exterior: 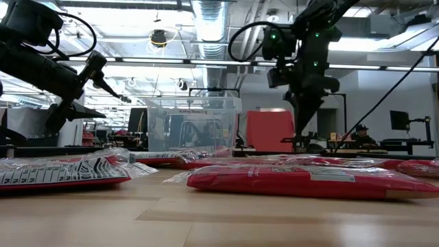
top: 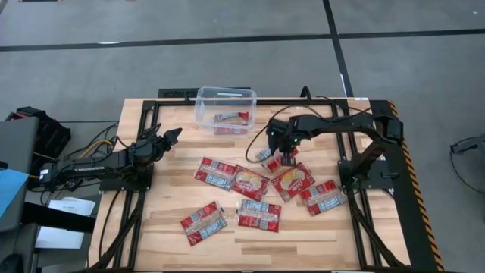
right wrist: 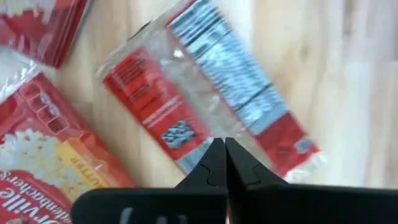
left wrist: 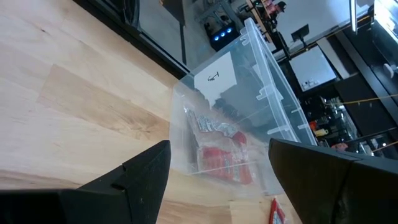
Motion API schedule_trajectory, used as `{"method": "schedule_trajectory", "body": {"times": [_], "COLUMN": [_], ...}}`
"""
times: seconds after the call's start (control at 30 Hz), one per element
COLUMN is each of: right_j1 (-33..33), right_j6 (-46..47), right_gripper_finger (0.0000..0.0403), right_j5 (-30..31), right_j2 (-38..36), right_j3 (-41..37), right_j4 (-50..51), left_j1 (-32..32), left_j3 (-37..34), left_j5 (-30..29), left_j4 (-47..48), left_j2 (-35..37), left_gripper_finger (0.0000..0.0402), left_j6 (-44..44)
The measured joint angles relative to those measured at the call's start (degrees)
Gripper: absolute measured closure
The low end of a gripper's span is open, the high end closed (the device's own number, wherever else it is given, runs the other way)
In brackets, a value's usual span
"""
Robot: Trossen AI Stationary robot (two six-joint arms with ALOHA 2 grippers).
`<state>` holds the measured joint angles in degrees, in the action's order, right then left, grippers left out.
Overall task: Sort popcorn bags into baskets
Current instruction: Put the red popcorn bag into the transparent bin
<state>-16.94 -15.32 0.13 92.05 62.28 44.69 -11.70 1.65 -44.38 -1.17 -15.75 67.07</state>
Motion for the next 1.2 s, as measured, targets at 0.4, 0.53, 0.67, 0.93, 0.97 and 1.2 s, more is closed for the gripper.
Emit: {"method": "schedule_trajectory", "body": {"times": [0.4, 0.53, 0.67, 0.93, 0.97, 1.2], "right_j1": [-3.74, -3.10, -1.42, -0.04, 0.15, -0.03], "right_j6": [-18.09, -20.46, -21.38, -16.39, -15.94, -12.77], "right_gripper_finger": [0.0117, 0.0027, 0.0015, 0.0107, 0.0126, 0.0281], "right_j5": [-3.42, -4.15, -1.89, 5.40, 5.63, 6.54], "right_j2": [2.14, 6.91, 12.62, 17.29, 17.25, 14.29], "right_j3": [0.04, 0.09, 0.33, 0.87, 0.87, -0.01], "right_j4": [-4.04, -3.73, -3.46, -3.88, -3.92, -5.16], "left_j1": [0.00, -0.01, -0.02, -0.02, -0.02, 0.00], "left_j3": [0.00, 0.00, 0.00, 0.00, -0.02, 0.00], "left_j5": [0.47, 0.59, 0.61, 0.54, 0.52, 0.22], "left_j4": [-0.02, -0.02, -0.02, -0.02, -0.02, 0.00], "left_j2": [-0.02, -0.01, 0.00, 0.00, 0.00, 0.00], "left_gripper_finger": [0.0140, 0.0140, 0.0140, 0.0140, 0.0140, 0.0140], "left_j6": [0.31, 0.26, 0.26, 0.24, 0.22, 0.17]}}
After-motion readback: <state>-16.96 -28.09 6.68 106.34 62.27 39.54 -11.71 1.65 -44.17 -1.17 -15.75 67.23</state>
